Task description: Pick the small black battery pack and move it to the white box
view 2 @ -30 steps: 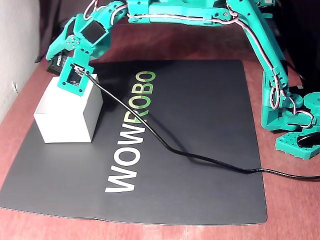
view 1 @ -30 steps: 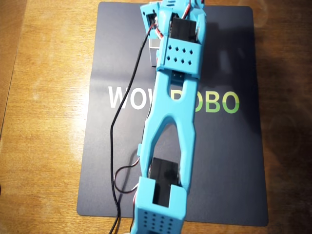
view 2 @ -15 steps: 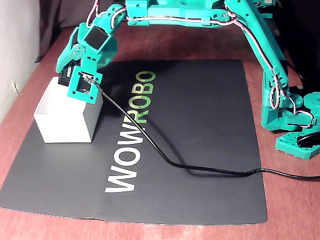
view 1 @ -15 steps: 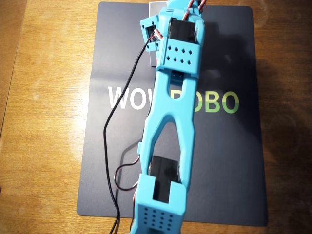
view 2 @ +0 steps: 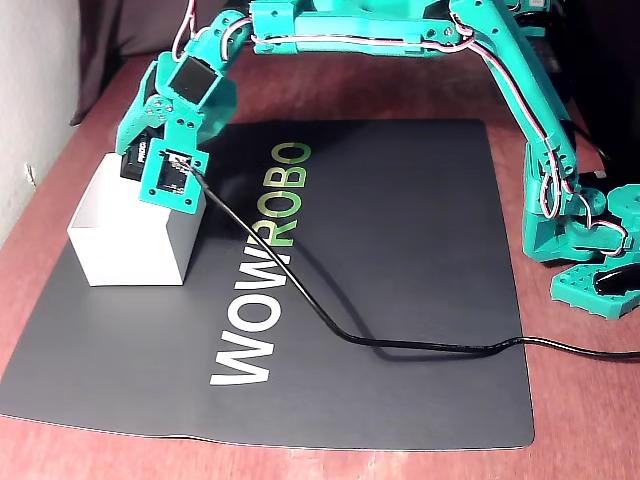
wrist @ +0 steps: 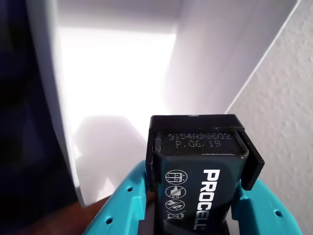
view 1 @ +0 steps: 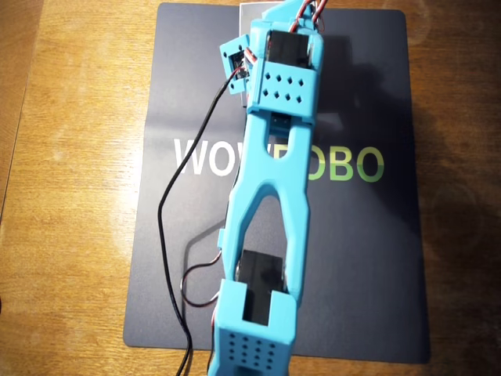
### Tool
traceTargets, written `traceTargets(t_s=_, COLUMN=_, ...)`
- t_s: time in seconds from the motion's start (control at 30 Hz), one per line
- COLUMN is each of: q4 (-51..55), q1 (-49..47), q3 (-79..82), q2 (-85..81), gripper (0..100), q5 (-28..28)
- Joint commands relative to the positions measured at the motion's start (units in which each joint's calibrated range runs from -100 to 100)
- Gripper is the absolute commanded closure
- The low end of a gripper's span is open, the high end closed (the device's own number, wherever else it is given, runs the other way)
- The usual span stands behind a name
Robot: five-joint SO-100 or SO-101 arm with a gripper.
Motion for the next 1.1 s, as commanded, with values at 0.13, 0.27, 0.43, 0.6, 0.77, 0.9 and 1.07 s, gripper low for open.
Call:
traceTargets(t_s=0.13, q4=0.1, q1=-3.01, q3=-3.8, q2=-0.6, gripper=88, q5=0.16)
traceTargets(t_s=0.27, q4=0.1, q1=-4.88, q3=-3.25, q2=-0.51, gripper=89, q5=3.42)
traceTargets(t_s=0.43, q4=0.1, q1=-5.0, q3=-3.62, q2=1.24, gripper=89, q5=3.8)
traceTargets(t_s=0.6, q4=0.28, q1=-4.18, q3=-3.8, q2=1.68, gripper=88, q5=3.8)
traceTargets(t_s=0.77, q4=3.08, q1=-4.18, q3=-4.16, q2=1.68, gripper=88, q5=3.85)
traceTargets(t_s=0.9, q4=3.17, q1=-4.18, q3=-4.16, q2=1.59, gripper=88, q5=3.85)
traceTargets(t_s=1.07, q4=3.08, q1=-4.06, q3=-4.16, q2=1.59, gripper=86, q5=3.85)
